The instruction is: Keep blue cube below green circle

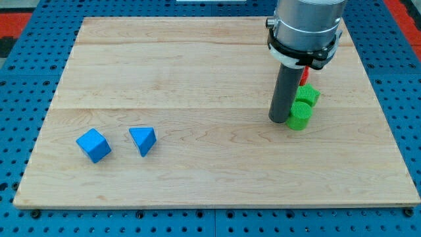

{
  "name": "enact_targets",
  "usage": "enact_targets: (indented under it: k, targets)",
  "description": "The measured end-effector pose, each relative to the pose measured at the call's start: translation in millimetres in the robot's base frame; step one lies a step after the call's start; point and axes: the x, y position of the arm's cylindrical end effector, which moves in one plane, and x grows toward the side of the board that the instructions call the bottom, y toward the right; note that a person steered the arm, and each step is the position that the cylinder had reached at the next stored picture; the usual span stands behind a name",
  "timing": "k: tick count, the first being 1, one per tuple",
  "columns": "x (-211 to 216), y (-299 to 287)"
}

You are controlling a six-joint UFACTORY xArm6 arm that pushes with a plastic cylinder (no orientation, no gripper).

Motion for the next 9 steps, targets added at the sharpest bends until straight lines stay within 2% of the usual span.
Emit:
enact_targets:
  k: [1, 2, 3, 4, 5, 6, 7, 8, 9]
  targets:
    - [37.5, -23.6]
    - [86.3, -80.7]
    - [121.9, -180.2]
    - [129.5, -286.5]
    - [103.2, -337.0]
    - [71.3, -337.3]
    - [52.9, -310.9]
    - [52.9, -196.4]
    - [52.9, -152.7]
